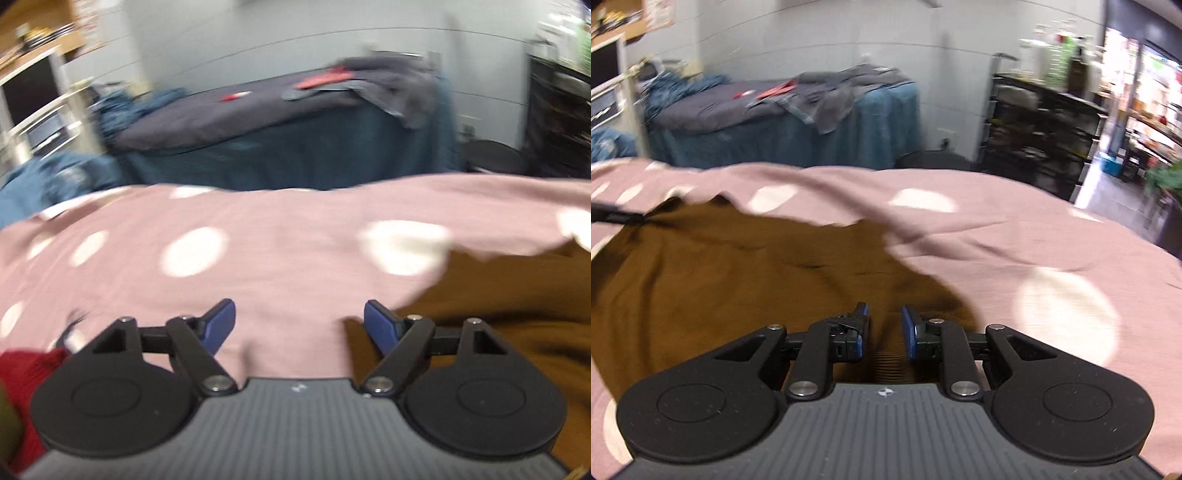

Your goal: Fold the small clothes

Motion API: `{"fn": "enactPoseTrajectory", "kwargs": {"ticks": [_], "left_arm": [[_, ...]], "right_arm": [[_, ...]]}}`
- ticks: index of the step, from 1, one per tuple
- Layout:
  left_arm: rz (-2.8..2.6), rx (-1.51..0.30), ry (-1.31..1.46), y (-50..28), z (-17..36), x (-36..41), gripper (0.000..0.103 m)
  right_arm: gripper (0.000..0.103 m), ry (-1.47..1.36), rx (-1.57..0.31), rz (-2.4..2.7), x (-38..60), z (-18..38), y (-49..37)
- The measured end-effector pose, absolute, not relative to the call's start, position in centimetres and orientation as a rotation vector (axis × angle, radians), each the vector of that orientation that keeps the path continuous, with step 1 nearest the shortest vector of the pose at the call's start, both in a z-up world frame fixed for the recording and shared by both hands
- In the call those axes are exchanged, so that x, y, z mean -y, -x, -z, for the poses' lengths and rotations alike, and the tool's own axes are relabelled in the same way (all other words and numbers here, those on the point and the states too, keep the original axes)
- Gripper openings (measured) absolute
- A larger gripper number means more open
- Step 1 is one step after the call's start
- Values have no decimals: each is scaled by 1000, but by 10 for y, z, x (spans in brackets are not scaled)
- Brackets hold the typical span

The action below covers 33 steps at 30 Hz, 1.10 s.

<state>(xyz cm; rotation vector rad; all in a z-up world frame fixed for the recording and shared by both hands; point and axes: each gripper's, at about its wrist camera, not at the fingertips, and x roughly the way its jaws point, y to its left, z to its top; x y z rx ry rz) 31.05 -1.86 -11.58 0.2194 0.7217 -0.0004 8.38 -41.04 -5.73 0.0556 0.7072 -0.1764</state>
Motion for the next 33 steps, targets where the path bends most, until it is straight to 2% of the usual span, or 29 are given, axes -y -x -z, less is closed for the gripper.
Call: {"fn": "enactPoseTrajectory", "kwargs": {"ticks": [5, 8, 10, 11, 18, 21, 26, 29, 33], "left_arm": [[67, -717, -175, -283, 99, 13, 77], [258, -678, -179, -238, 86, 29, 77], [433, -668, -216, -194, 81, 50, 77], [520, -651, -257, -170, 80, 62, 77], [880, -485, -544, -23, 91, 149, 77], [911, -431, -627, 0, 105, 183, 77], [936, -370, -654, 11, 117, 229, 75], [929, -345, -664, 14, 121, 252, 68], [932, -385, -618, 5, 115, 275, 52]], "right_arm": [[36, -60, -669, 182, 417, 46, -72], [44, -74, -647, 189, 420, 39, -66], [61, -86, -640, 203, 421, 35, -59], [64, -95, -644, 205, 422, 34, -57], [70, -176, -707, 170, 428, 34, -42], [79, -220, -718, 154, 430, 37, -33], [80, -241, -729, 87, 436, 42, -26], [81, -229, -738, 61, 435, 45, -30], [82, -212, -760, 31, 433, 50, -44]]}}
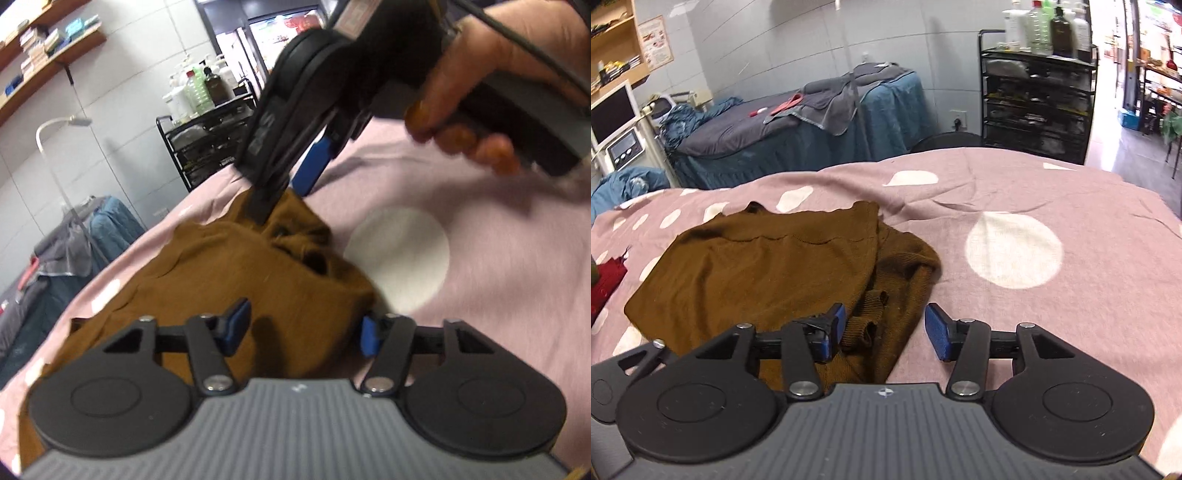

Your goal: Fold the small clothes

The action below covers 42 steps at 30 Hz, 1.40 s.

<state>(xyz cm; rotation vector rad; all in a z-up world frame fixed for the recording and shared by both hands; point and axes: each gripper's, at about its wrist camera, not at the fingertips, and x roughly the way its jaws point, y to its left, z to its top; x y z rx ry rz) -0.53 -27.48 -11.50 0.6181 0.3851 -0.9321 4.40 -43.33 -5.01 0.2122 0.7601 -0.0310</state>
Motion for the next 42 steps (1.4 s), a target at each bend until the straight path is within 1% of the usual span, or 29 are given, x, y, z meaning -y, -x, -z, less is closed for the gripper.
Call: {"fn": "enactPoseTrajectory", "kwargs": {"ticks": [1, 2, 6, 7, 8, 10, 11, 12, 13, 14, 15, 17, 19, 25, 28, 34, 42], "left_arm": [[934, -397, -606, 3, 114, 280, 46], [937, -408, -597, 3, 112, 282, 43], [945, -501, -496, -10, 105, 287, 23], [944, -534, -455, -14, 103, 284, 19], [940, -567, -416, -19, 102, 281, 17], [927, -619, -354, -29, 101, 277, 11], [921, -638, -331, -33, 100, 275, 11], [918, -651, -313, -37, 100, 273, 10], [916, -660, -299, -40, 99, 271, 10], [911, -664, -289, -42, 98, 269, 10], [906, -664, -283, -42, 97, 266, 9], [903, -666, -270, -43, 96, 260, 9], [897, -670, -246, -46, 93, 254, 8], [851, -650, -173, -60, 84, 224, 7], [817, -648, -111, -70, 75, 195, 7], [645, -636, 58, -104, 63, 102, 7], [390, -704, 236, -149, 77, -23, 7]], "right_arm": [[82, -210, -764, 28, 432, 52, -48], [82, -209, -770, 23, 431, 54, -53], [81, -238, -782, 21, 433, 61, -70], [81, -248, -783, 22, 433, 63, -74], [80, -249, -784, 27, 433, 64, -77], [72, -223, -786, 37, 430, 66, -83], [70, -206, -793, 40, 427, 67, -86], [63, -194, -801, 40, 425, 68, -89], [55, -187, -809, 41, 424, 69, -92], [49, -184, -816, 38, 423, 70, -94], [38, -184, -828, 32, 423, 71, -96], [32, -184, -834, 43, 422, 70, -97], [12, -206, -834, 57, 423, 67, -97], [11, -271, -783, 70, 413, 43, -105], [10, -275, -762, 39, 394, 28, -119], [10, -322, -753, -48, 337, 15, -167], [10, -287, -809, -183, 225, 35, -242]]}}
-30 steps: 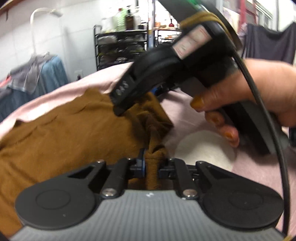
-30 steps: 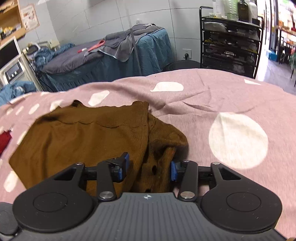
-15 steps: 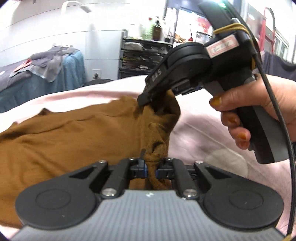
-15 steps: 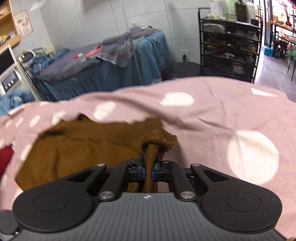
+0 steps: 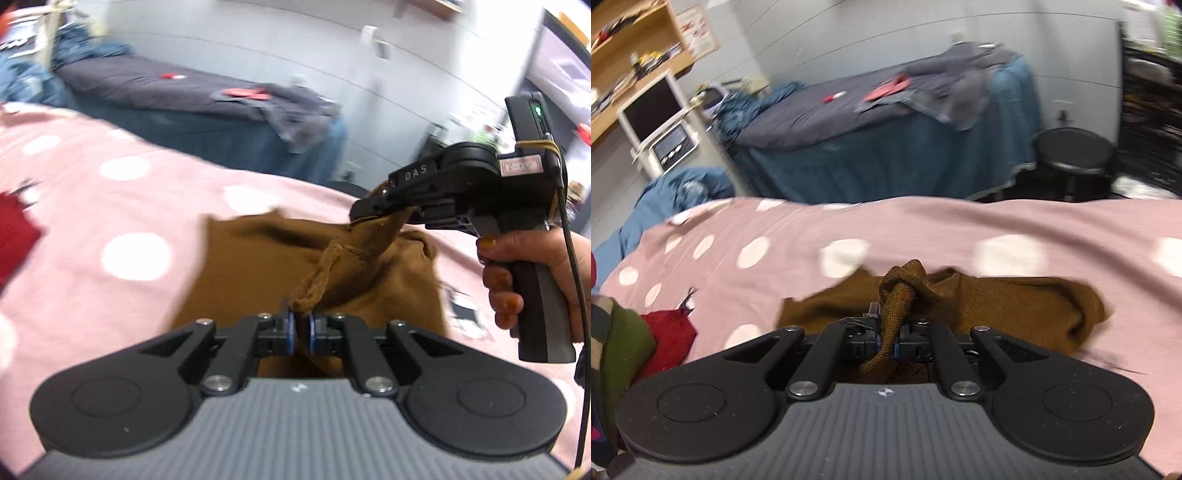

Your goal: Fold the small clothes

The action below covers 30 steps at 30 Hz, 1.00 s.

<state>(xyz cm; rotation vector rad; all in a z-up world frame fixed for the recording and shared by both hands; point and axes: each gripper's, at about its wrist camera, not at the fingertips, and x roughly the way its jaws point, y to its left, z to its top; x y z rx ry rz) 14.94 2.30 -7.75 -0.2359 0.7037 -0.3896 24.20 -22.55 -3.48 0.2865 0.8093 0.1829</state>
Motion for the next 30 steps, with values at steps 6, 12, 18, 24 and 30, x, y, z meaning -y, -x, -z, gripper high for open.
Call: {"fn": "enactPoseTrajectory", "kwargs": {"ticks": [6, 12, 18, 24, 30], "left_arm": [[324, -744, 272, -159, 92, -63, 7], [275, -791, 260, -148, 109, -79, 12], [195, -761, 197, -143, 105, -87, 16], [261, -739, 205, -143, 92, -76, 62], [272, -788, 299, -136, 99, -74, 76]], "right_arm": [[10, -233, -859, -213, 169, 56, -268], [65, -315, -807, -272, 165, 61, -267], [62, -298, -677, -200, 187, 37, -243], [58, -243, -639, -92, 229, 31, -201], [66, -315, -694, -40, 281, 54, -155]]}}
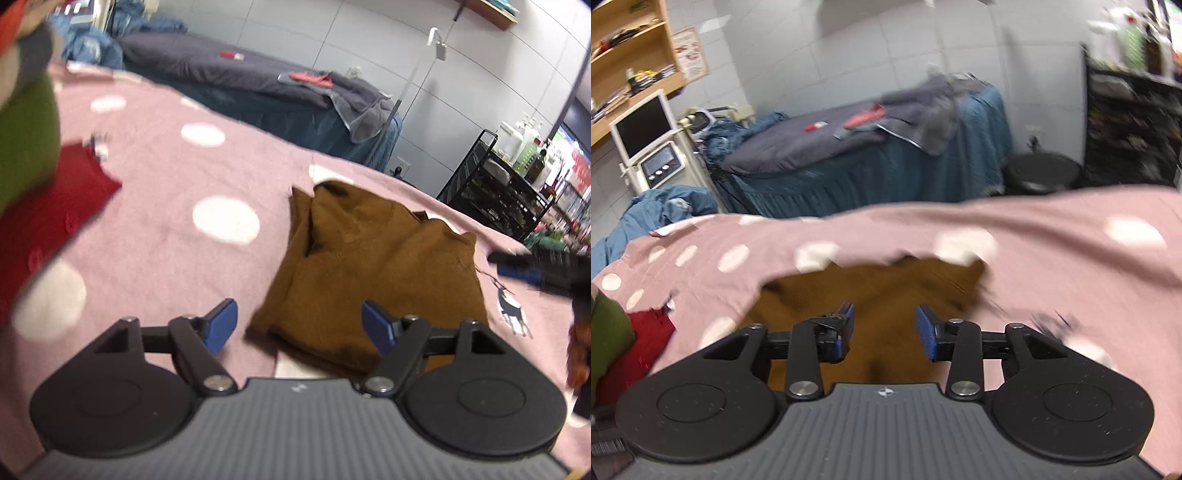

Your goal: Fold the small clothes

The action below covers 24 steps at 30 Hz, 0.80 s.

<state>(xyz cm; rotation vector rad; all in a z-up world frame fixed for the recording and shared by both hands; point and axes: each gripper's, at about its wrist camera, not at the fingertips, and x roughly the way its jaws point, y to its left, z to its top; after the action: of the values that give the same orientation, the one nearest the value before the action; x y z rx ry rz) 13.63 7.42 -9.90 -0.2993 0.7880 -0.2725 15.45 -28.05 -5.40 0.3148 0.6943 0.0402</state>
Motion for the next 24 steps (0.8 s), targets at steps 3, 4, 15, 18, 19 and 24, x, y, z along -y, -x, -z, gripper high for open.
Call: {"fn": "enactPoseTrajectory", "kwargs": {"ticks": [3, 4, 15, 18, 19, 24], "left_arm": [[247, -826, 331, -130, 109, -79, 77], [242, -839, 339, -129, 112, -80, 77], [322, -924, 554, -145, 134, -75, 69], [327, -918, 591, -158, 138, -75, 69], [328, -916, 605, -163, 140, -76, 69], [319, -890, 608, -177, 142, -67, 68]], "right_arm": [[67, -430, -709, -58, 300, 71, -134], [67, -465, -712, -68, 304, 77, -130], [74, -640, -718, -144, 298, 105, -131], [76, -641, -722, -156, 294, 107, -141], [76, -643, -723, -155, 294, 108, -144], [76, -659, -712, -153, 295, 113, -159]]}}
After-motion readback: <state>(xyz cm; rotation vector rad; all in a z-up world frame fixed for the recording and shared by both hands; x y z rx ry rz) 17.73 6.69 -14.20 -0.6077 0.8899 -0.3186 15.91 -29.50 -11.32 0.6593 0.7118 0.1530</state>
